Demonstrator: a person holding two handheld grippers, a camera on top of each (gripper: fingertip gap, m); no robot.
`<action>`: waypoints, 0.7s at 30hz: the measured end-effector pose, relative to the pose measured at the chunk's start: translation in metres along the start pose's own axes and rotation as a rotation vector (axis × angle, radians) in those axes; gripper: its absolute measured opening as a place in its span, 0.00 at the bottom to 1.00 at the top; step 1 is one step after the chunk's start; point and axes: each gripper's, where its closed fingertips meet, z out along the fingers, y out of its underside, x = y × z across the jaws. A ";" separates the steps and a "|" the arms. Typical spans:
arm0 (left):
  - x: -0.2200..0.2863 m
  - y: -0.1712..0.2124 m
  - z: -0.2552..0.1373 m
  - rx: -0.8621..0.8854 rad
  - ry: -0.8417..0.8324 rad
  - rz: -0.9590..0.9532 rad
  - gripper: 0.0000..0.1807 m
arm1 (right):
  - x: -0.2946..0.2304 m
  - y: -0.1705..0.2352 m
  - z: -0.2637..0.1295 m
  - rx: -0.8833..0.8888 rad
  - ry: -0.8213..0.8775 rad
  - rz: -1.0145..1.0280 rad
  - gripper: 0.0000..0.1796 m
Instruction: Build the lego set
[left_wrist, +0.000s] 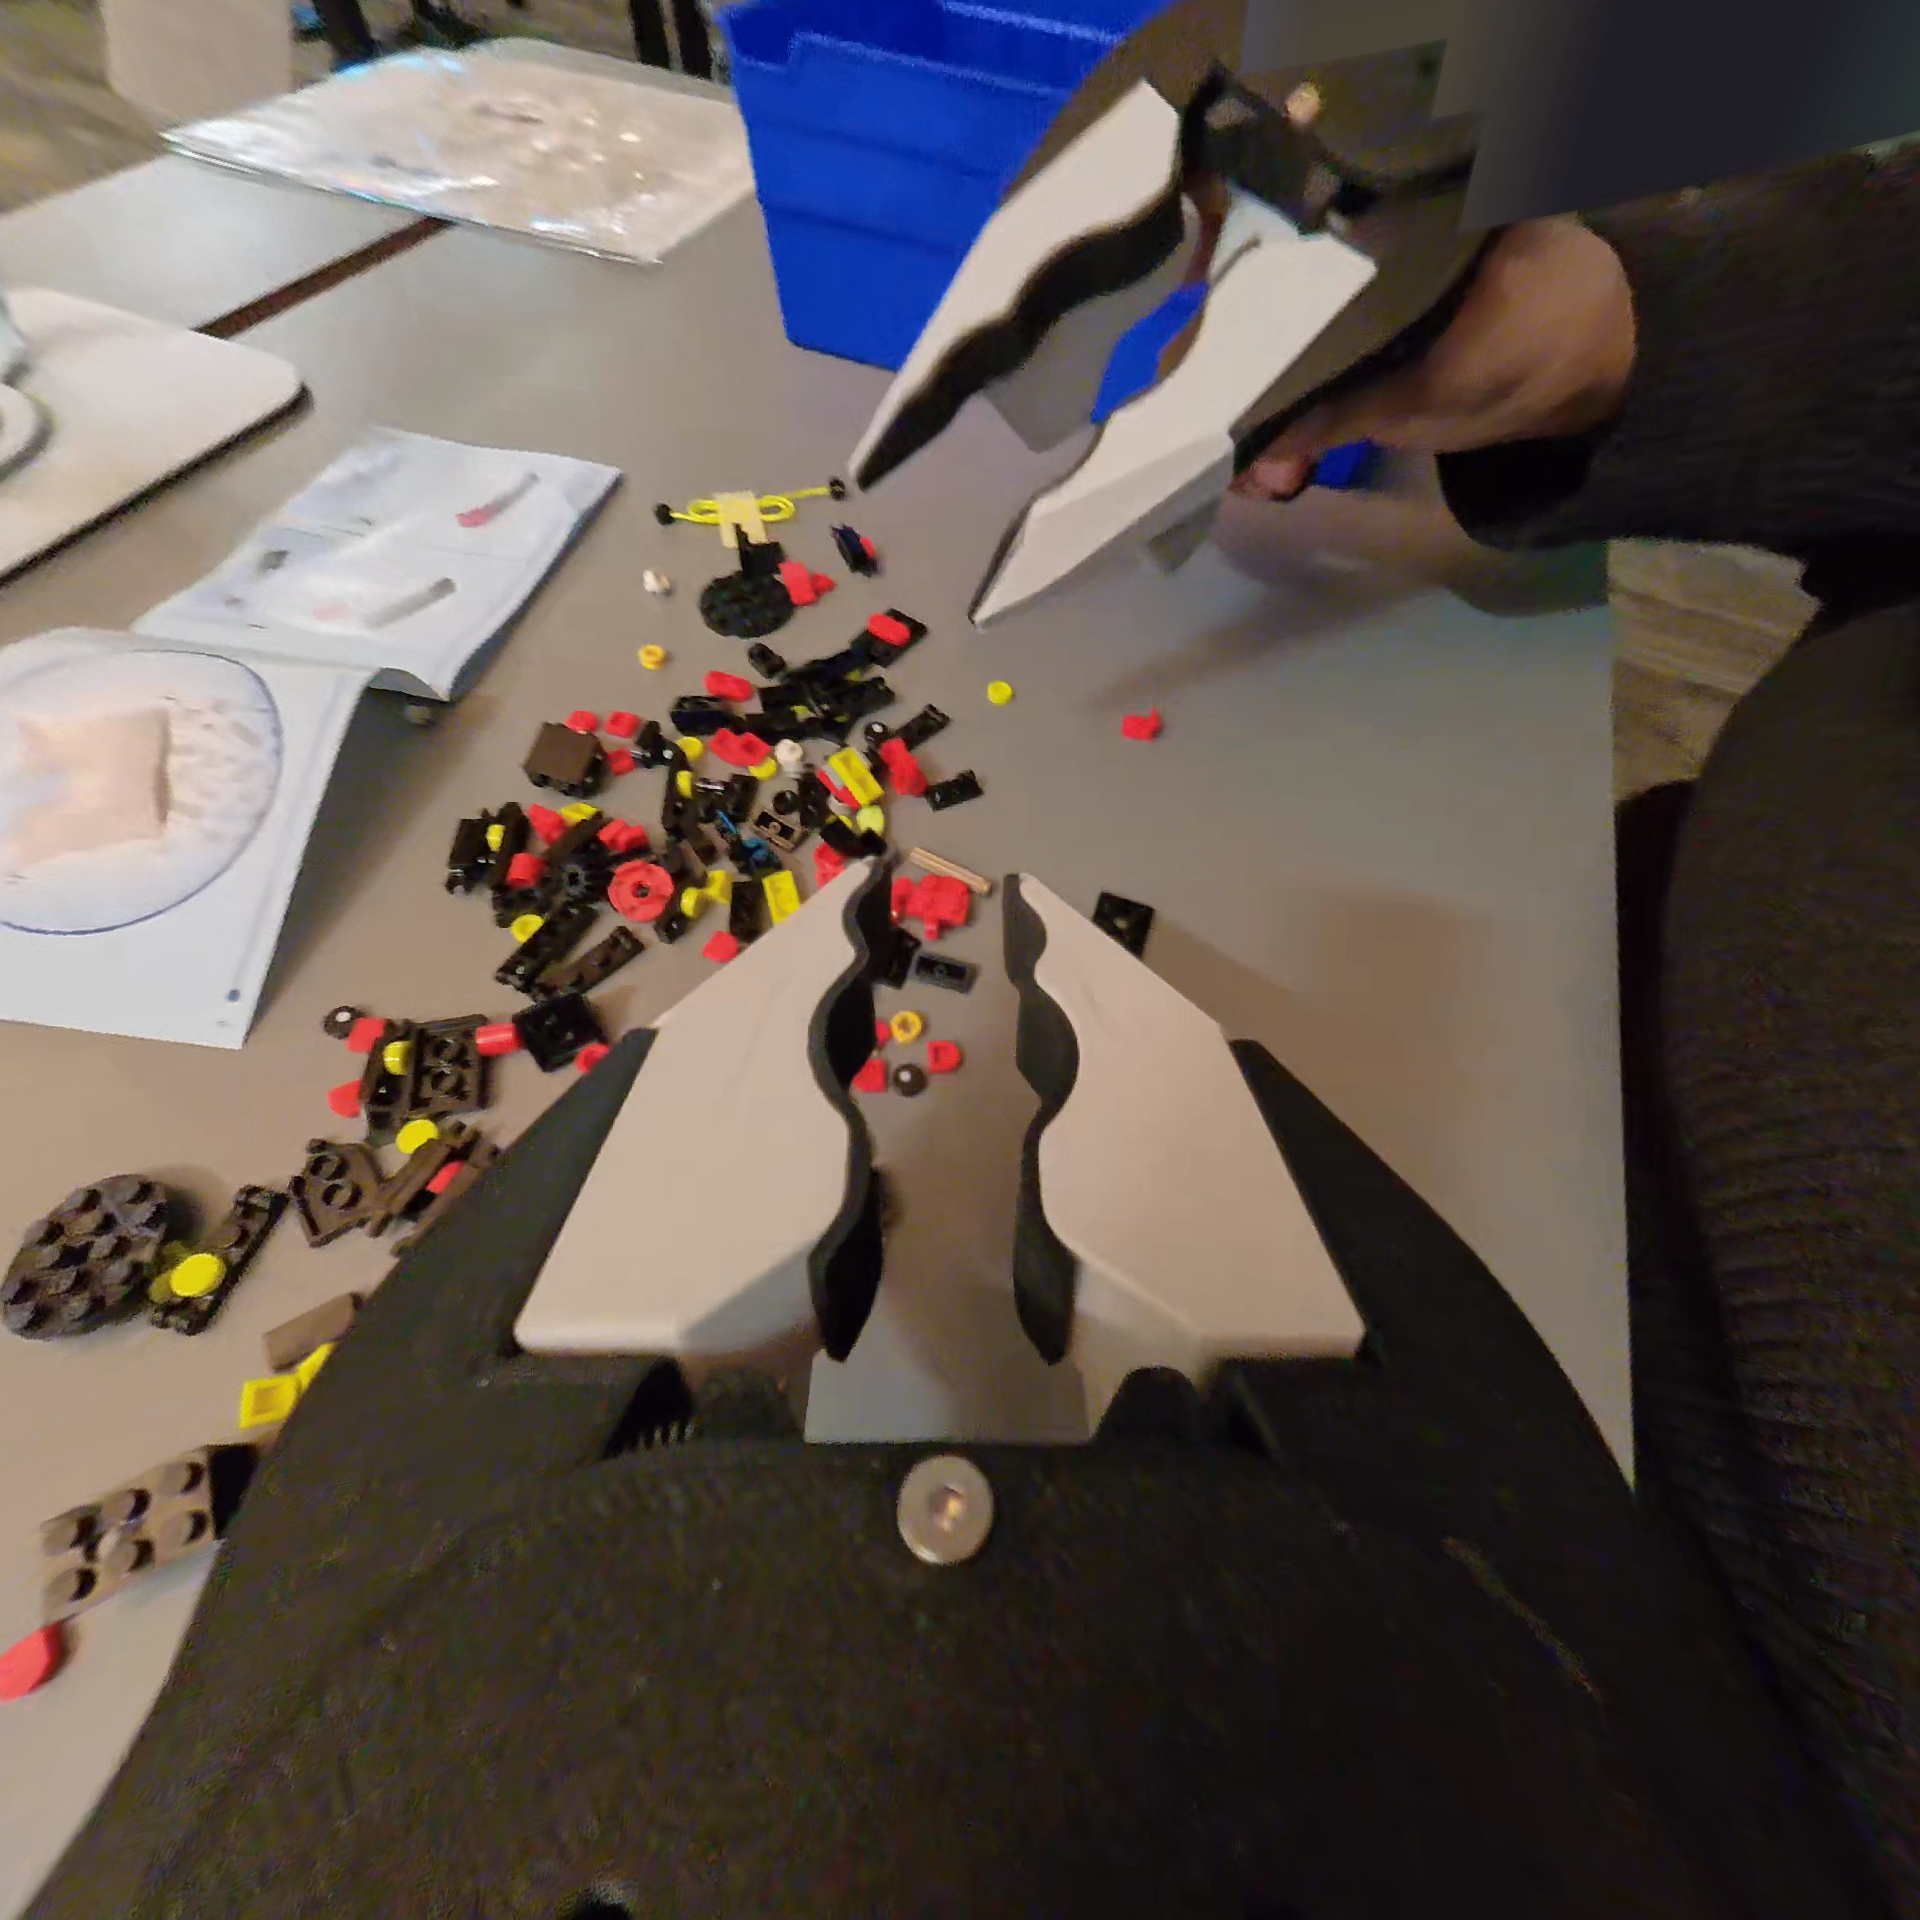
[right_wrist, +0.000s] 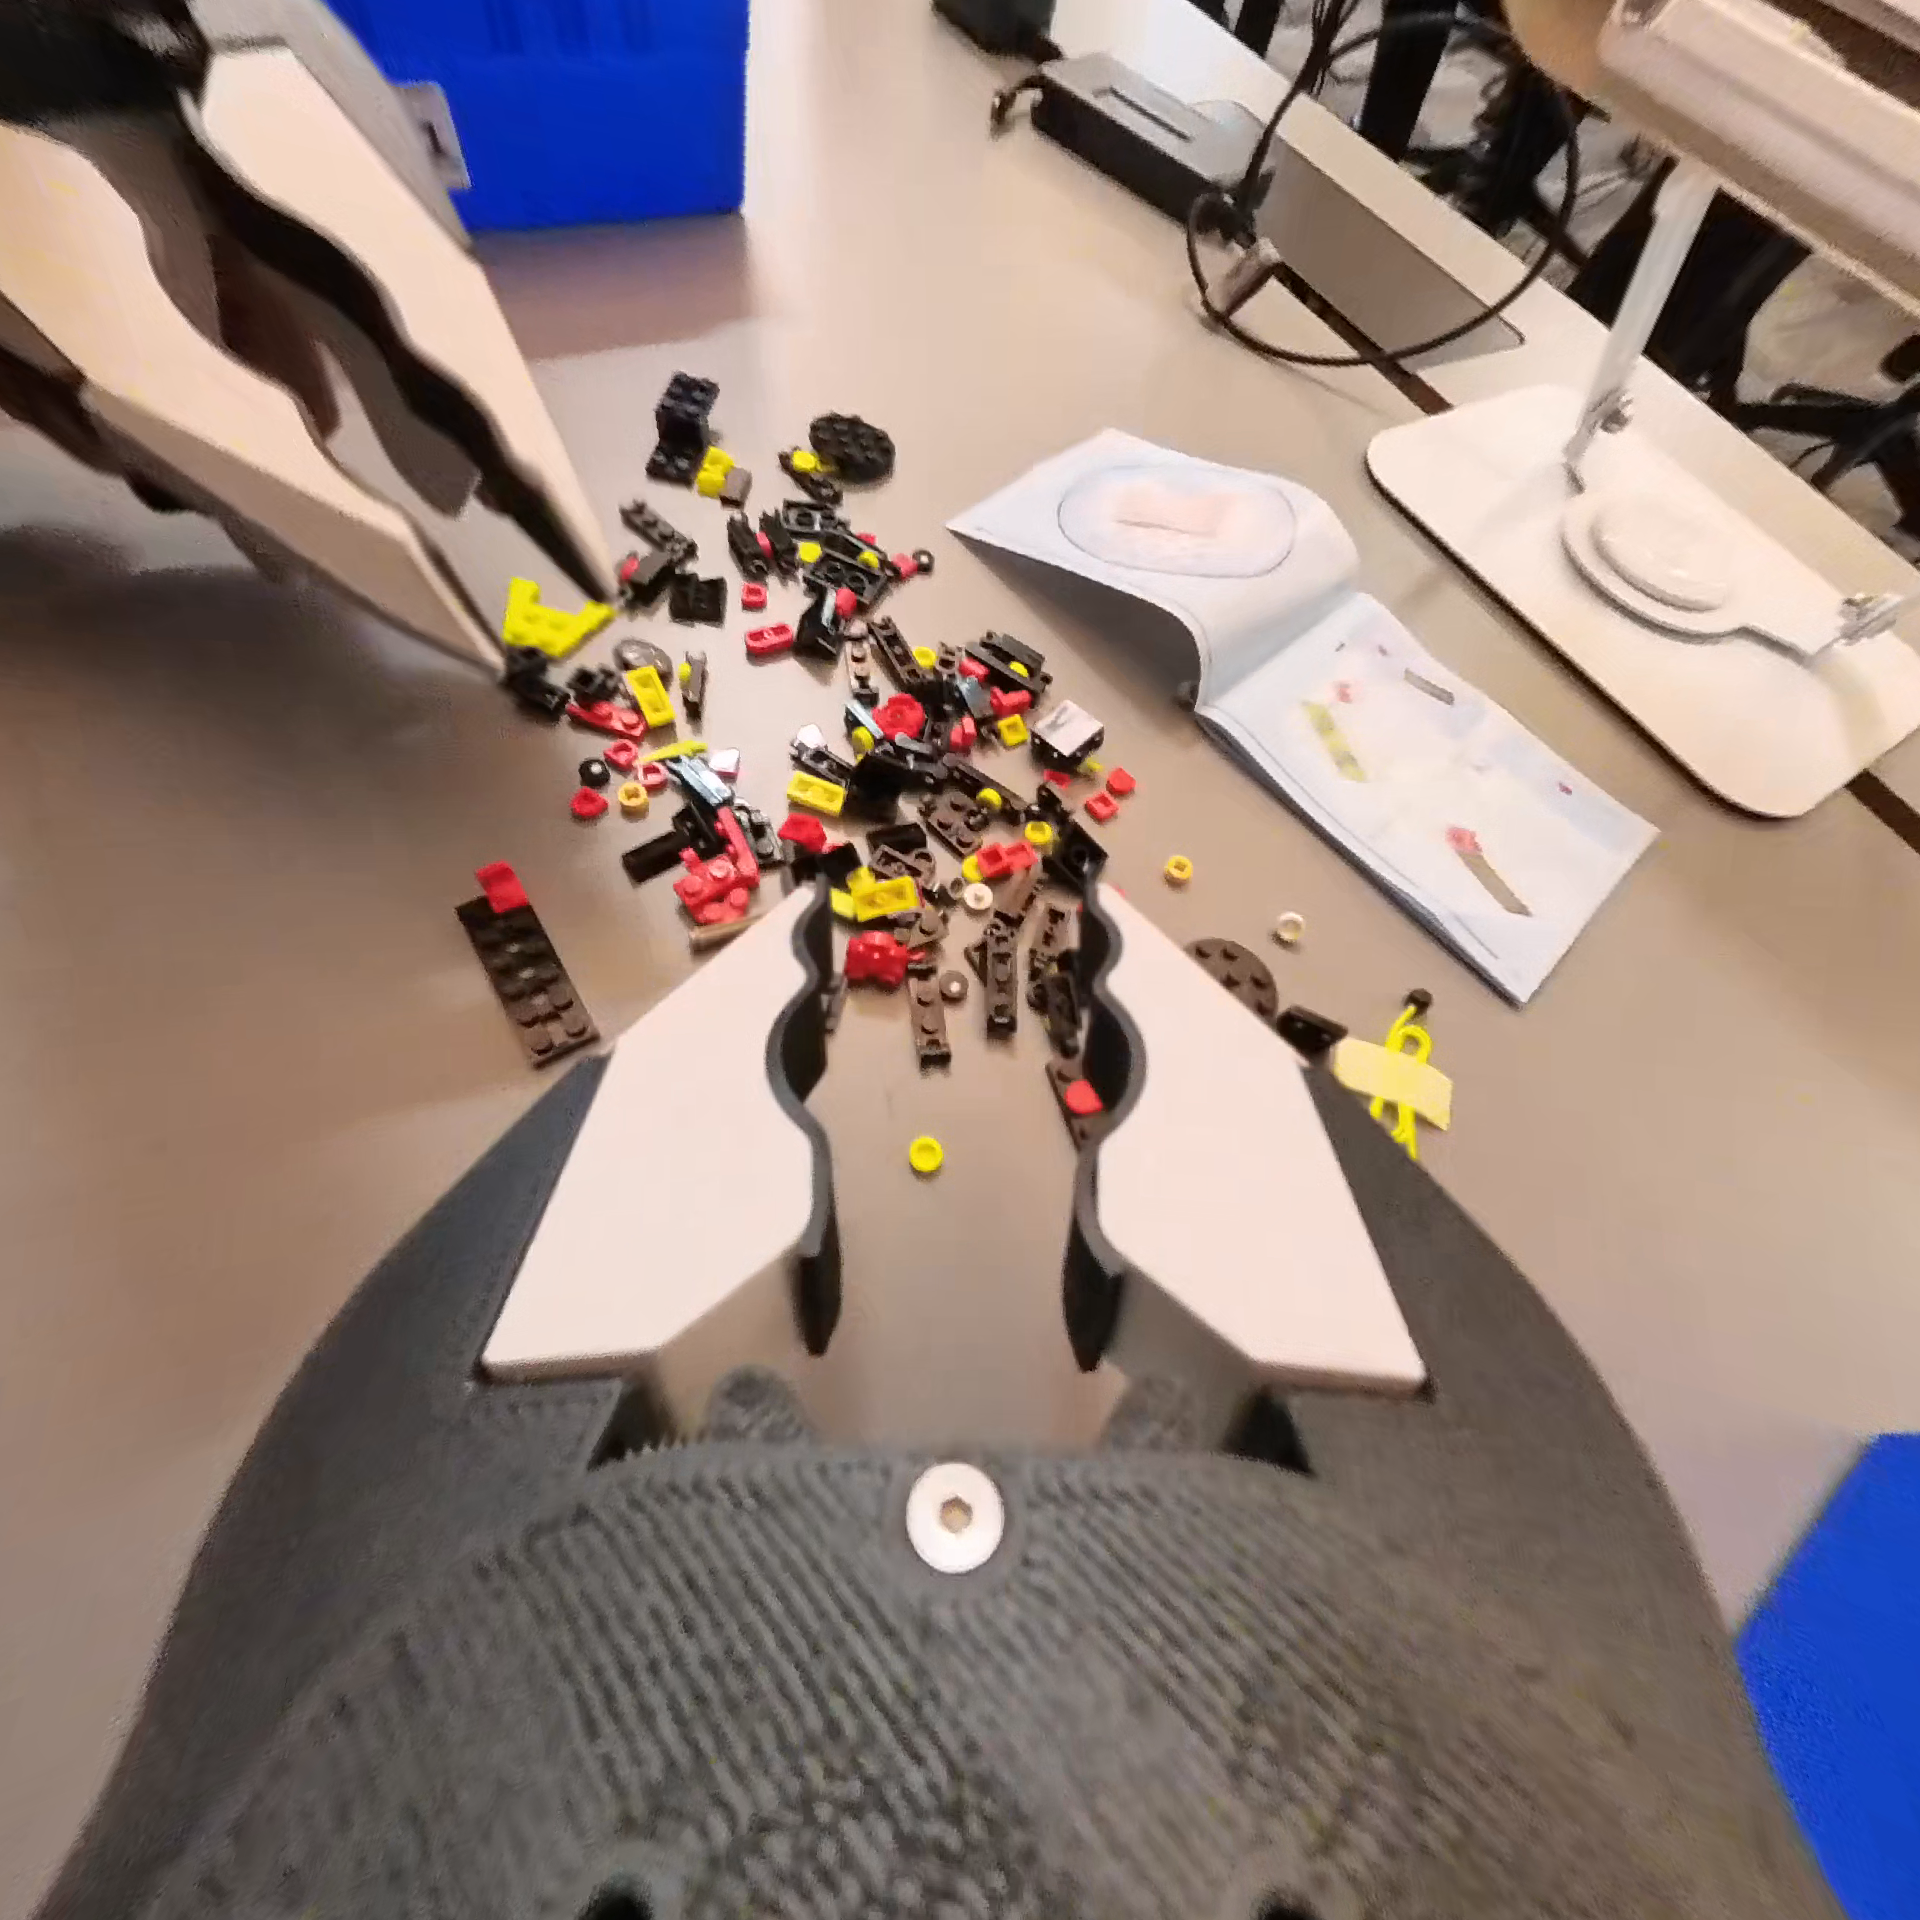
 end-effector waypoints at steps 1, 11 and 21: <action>-0.002 -0.004 0.000 0.015 -0.008 -0.007 0.11 | -0.001 0.003 -0.001 -0.015 0.008 -0.007 0.25; 0.004 -0.033 0.019 0.098 0.086 0.006 0.07 | -0.002 0.019 -0.042 -0.072 0.154 -0.027 0.20; 0.014 -0.033 0.039 0.057 0.152 0.041 0.07 | -0.038 0.079 -0.037 -0.324 -0.030 0.012 0.08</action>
